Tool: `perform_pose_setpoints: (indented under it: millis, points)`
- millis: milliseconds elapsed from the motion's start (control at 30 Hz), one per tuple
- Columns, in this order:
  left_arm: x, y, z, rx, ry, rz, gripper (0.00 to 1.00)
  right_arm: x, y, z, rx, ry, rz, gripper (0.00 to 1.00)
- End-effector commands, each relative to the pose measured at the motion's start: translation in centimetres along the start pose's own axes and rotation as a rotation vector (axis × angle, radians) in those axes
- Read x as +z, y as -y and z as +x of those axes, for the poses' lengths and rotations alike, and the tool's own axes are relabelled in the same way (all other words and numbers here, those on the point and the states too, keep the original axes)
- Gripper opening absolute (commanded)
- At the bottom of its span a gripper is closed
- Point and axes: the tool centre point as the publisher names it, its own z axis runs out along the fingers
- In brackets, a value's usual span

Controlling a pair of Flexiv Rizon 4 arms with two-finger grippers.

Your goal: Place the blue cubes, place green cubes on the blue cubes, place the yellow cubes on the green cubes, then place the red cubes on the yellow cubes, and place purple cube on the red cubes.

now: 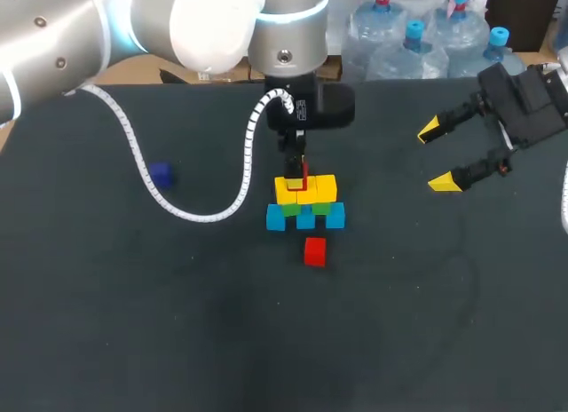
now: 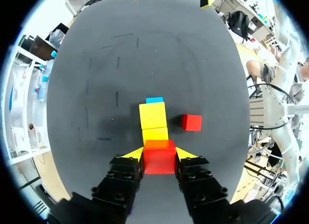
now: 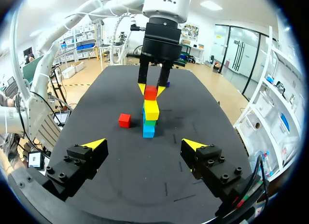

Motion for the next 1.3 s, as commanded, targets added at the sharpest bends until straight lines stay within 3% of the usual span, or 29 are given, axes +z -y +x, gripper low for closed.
perform_pose_setpoints:
  millis: [33,133,167,200,367,467,600,700,967,1300]
  points:
    - [0.1,-0.3,0.0,0.005,0.0,0.007,0.0,0.0,0.0,0.0,-0.001,0.001,0.001,1.0]
    - [0.1,-0.3,0.0,0.004,0.0,0.005,0.49,0.0,0.0,0.0,-0.001,0.001,0.001,1.0]
    - [0.1,-0.3,0.0,0.003,-0.001,0.003,0.91,0.0,0.0,0.0,-0.001,0.001,0.001,1.0]
    - [0.1,-0.3,0.0,0.002,-0.003,0.0,1.0,0.0,0.0,0.0,-0.001,0.001,0.001,1.0]
    - [-0.5,0.1,0.0,-0.006,0.012,-0.029,1.0,0.0,0.0,0.0,-0.001,0.001,0.001,1.0]
    - [-1.0,0.4,0.0,0.001,0.08,-0.061,1.0,0.0,0.0,0.0,-0.001,0.001,0.001,1.0]
    - [-2.7,1.3,0.0,0.022,0.207,-0.154,1.0,0.0,0.0,0.0,-0.001,0.001,0.001,1.0]
    - [-4.4,2.2,0.1,0.043,0.248,-0.239,1.0,0.0,0.0,0.0,-0.001,0.001,0.001,1.0]
    - [-7.8,5.3,0.7,0.149,0.451,-0.481,1.0,0.0,0.0,0.0,-0.001,0.001,0.001,1.0]
    - [-10.7,8.9,2.7,0.192,0.577,-0.639,1.0,0.0,0.0,0.0,-0.001,0.001,0.001,1.0]
